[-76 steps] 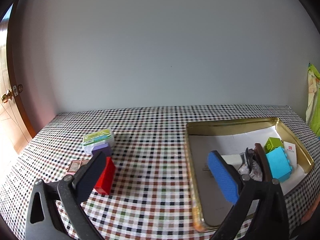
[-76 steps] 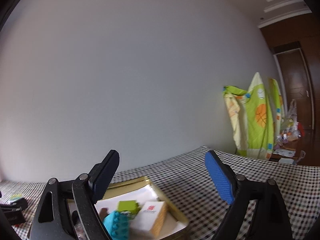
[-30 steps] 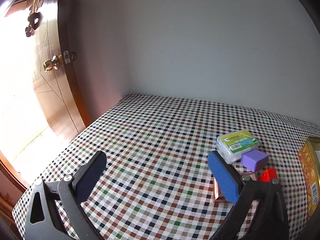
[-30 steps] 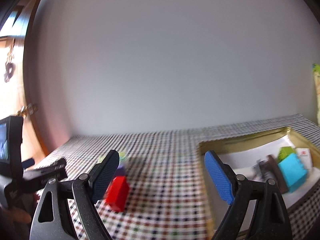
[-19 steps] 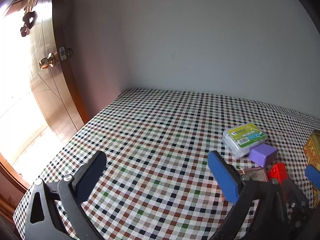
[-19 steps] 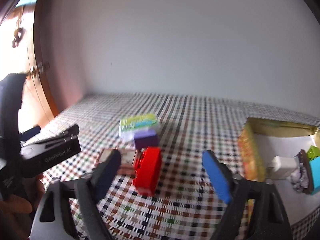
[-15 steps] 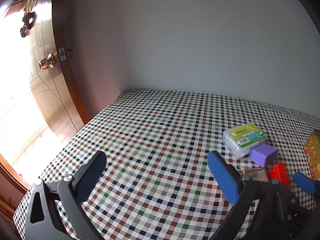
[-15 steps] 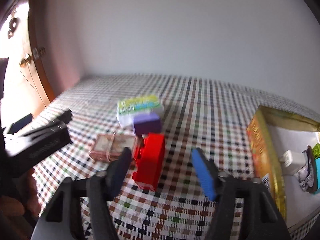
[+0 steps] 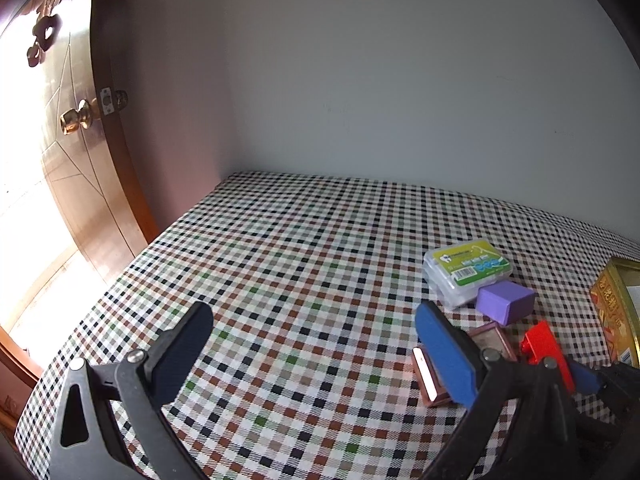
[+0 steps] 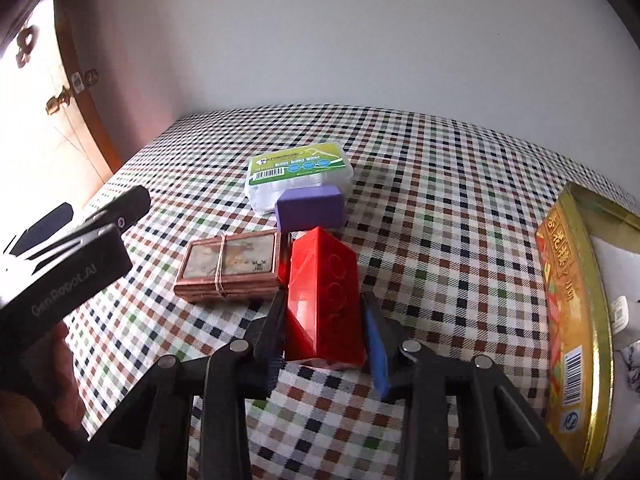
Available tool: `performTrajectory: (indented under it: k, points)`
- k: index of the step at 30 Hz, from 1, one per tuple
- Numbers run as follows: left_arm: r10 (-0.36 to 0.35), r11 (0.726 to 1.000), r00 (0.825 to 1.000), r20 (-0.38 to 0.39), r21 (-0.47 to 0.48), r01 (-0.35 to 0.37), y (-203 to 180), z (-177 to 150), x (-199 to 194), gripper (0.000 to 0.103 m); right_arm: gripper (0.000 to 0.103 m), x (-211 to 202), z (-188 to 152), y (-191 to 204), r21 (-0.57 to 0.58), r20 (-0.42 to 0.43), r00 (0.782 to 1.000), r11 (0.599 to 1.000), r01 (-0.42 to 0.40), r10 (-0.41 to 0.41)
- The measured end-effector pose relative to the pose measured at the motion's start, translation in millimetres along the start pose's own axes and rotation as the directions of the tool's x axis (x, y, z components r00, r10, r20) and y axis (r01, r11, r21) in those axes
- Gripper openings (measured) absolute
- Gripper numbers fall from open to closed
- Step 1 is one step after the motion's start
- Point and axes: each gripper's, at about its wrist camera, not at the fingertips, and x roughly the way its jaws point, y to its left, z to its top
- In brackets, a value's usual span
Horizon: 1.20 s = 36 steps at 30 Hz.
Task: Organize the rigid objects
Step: 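Grasp the red brick with the right tool, then grasp the copper picture frame with the left tool while the right holds the red brick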
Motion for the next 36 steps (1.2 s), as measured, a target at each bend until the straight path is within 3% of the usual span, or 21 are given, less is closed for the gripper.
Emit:
performTrajectory:
  k: [4, 7, 9, 14, 18, 21, 25, 32, 36]
  points:
    - [-0.095, 0.994, 0.995, 0.007, 0.051, 0.094, -10, -3, -6, 0.103, 0.038, -38, -11, -14, 0.013, 0.127, 0.992, 1.0, -0.026, 0.025]
    - [-0.155, 0.98, 0.988, 0.0, 0.127, 0.153, -29, -7, -10, 0.103, 0.038, -66, -23, -24, 0.016, 0.235, 0.972, 1.0, 0.005, -0.008]
    - [-0.174, 0.972, 0.984, -0.026, 0.157, 0.176, -41, -9, -9, 0.103, 0.038, -82, -30, -31, 0.024, 0.291, 0.956, 0.999, 0.038, -0.043]
    - [-0.173, 0.973, 0.978, -0.119, 0.132, 0.189, -63, -10, 3, 0.101, 0.038, -104, -41, -40, 0.043, 0.376, 0.918, 0.992, 0.12, -0.127]
    - [-0.143, 0.977, 0.976, -0.167, 0.133, 0.166, -84, -10, 13, 0.101, 0.038, -109, -41, -42, 0.049, 0.387, 0.914, 0.992, 0.113, -0.123]
    - [-0.099, 0.983, 0.969, -0.226, 0.132, 0.131, -93, -15, 26, 0.092, 0.038, -113, -42, -40, 0.051, 0.386, 0.914, 0.993, 0.111, -0.122]
    - [-0.131, 0.989, 0.95, -0.283, 0.034, 0.146, -85, -17, 37, 0.084, 0.038, -113, -41, -41, 0.051, 0.381, 0.917, 0.993, 0.109, -0.12]
    - [-0.172, 0.985, 0.953, -0.251, -0.022, 0.172, -68, -21, 21, 0.08, 0.038, -110, -39, -50, 0.057, 0.375, 0.921, 0.994, 0.088, -0.103]
    - [-0.157, 0.987, 0.98, -0.126, -0.049, 0.152, -52, -20, -11, 0.08, 0.038, -115, -39, -56, 0.071, 0.394, 0.915, 0.995, 0.067, -0.089]
